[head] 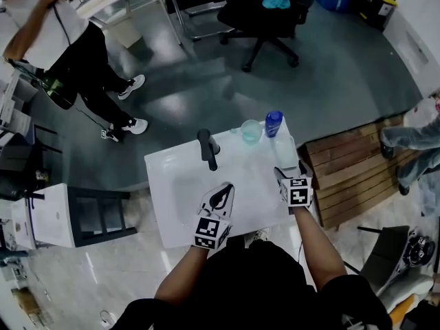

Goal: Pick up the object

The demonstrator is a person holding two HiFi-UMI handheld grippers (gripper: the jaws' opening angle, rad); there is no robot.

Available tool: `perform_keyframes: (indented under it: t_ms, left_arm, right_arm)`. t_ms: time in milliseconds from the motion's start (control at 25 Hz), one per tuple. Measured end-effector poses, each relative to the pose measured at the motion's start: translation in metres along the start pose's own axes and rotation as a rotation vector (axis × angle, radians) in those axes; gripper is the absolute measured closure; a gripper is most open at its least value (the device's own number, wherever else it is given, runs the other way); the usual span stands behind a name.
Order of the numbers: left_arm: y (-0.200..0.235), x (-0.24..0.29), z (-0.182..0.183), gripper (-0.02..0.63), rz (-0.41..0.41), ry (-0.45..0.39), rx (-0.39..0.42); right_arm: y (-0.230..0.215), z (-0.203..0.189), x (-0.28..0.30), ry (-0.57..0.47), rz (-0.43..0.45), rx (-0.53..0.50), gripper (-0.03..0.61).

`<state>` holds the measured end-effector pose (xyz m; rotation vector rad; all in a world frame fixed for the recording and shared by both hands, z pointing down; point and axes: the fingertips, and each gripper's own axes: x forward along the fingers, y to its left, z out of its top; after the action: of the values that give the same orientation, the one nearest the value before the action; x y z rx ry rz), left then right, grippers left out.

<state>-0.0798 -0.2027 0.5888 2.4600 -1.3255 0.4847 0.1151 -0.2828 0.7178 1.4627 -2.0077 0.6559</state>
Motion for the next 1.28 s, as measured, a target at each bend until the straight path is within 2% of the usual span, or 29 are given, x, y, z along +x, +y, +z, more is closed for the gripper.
perform_keyframes:
  t_ms: [320,760,880,1040,1280]
  left_arm:
    - [0.007,0.005,-0.004,0.594,0.010,0.016,-0.009]
    - [0.006,0.008,-0.008,0.594,0.033,0.035,-0.004]
    - [0.008,0.007,-0.006,0.594,0.047,0.033,-0.003]
    - [0.009,0.006,-0.005,0.594,0.049,0.031,0.002]
    - [0.006,0.005,-0.004,0.594,0.048,0.023,-0.004]
  right_arm:
    - [-0.005,0.002,0.022,0.057,-0.038,-0.033,0.192]
    - [-0.003,0.005,0.019,0.050,-0.022,-0.057,0.193]
    - [-0.006,0.007,0.017,0.024,-0.025,-0.044,0.193]
    - [-0.011,0.016,0.006,-0.033,-0.027,0.022,0.193]
    - [-0.007,0.039,-0.025,-0.115,-0.017,0.017,0.193]
